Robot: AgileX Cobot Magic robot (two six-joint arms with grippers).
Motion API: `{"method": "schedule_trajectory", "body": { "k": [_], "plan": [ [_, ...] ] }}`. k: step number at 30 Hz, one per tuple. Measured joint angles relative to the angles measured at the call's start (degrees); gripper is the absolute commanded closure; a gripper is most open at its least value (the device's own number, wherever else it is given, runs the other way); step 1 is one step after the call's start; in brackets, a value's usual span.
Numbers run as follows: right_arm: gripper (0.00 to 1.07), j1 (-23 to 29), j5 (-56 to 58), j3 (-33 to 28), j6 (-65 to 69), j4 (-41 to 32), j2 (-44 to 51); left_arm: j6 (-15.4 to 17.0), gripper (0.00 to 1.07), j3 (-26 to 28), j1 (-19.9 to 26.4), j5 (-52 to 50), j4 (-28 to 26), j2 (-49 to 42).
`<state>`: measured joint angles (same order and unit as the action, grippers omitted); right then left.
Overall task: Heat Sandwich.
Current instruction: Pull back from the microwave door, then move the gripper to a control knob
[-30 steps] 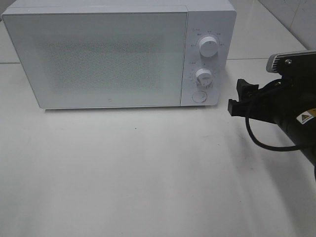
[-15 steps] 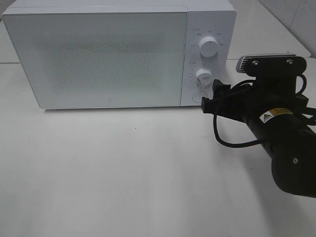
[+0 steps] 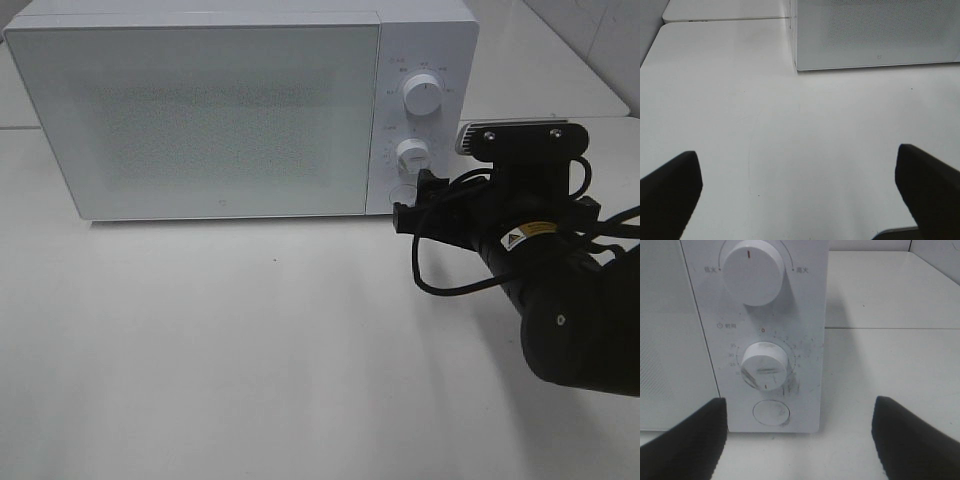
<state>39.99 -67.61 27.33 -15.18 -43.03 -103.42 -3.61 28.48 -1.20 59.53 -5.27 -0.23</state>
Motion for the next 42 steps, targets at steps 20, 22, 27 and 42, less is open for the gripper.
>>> {"method": "schedule_trajectory", "body": {
  "k": [20,22,27,42],
  "plan": [
    [0.31,-1.2,0.7,7.6,0.7,3.1,-5.4,0.0,0.03,0.0,0.0,0.0,0.0,0.0],
    [0.31,-1.5,0.8,9.0,0.7,3.9,-6.6,0.0,0.03,0.0,0.0,0.0,0.0,0.0],
    [0.31,-2.1,1.3,11.3,0.8,4.8,-9.1,0.0,0.03,0.0,0.0,0.0,0.0,0.0],
    [0.31,-5.0,3.5,16.8,1.6,7.1,-14.0,0.0,0.03,0.0,0.0,0.0,0.0,0.0]
  ]
}}
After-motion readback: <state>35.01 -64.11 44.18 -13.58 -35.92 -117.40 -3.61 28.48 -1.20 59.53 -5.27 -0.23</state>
